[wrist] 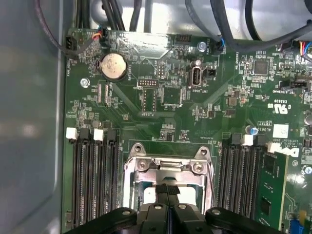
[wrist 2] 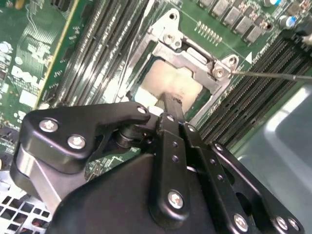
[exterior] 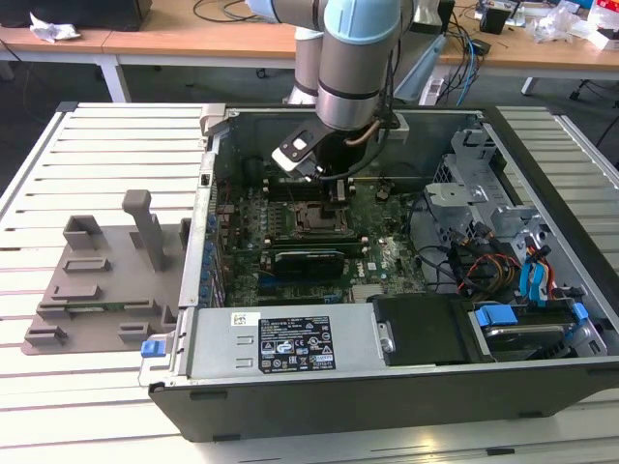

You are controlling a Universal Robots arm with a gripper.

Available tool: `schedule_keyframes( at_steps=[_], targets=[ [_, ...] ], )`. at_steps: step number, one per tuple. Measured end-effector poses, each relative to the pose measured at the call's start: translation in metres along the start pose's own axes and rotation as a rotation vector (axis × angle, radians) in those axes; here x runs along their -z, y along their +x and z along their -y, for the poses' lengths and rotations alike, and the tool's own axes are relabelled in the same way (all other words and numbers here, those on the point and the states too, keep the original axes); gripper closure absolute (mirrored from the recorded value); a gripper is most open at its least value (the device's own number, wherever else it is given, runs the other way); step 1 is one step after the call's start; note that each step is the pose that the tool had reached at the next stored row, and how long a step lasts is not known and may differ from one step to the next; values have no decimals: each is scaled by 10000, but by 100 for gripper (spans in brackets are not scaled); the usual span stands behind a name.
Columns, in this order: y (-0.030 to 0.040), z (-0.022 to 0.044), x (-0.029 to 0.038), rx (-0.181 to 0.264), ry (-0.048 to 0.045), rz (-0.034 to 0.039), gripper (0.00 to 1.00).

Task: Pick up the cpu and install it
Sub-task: 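Close the cpu cover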

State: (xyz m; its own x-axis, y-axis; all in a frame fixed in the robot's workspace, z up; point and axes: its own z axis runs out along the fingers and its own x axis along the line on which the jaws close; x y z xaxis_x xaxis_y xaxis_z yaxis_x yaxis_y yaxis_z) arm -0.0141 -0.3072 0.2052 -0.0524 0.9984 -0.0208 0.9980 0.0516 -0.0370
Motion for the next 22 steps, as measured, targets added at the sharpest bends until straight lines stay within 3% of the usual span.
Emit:
schedule_keyframes(
  at_steps=[2, 7, 9, 17, 22],
  targets=[
    [-3, 5, 61, 84, 13, 19, 89],
    [13, 62, 58, 372, 1, -55, 89],
    [29, 133, 53, 375, -1, -88, 89],
    [116, 292, 8, 371, 0, -90, 89],
    [117, 297, 4, 372, -1, -90, 89]
  ],
)
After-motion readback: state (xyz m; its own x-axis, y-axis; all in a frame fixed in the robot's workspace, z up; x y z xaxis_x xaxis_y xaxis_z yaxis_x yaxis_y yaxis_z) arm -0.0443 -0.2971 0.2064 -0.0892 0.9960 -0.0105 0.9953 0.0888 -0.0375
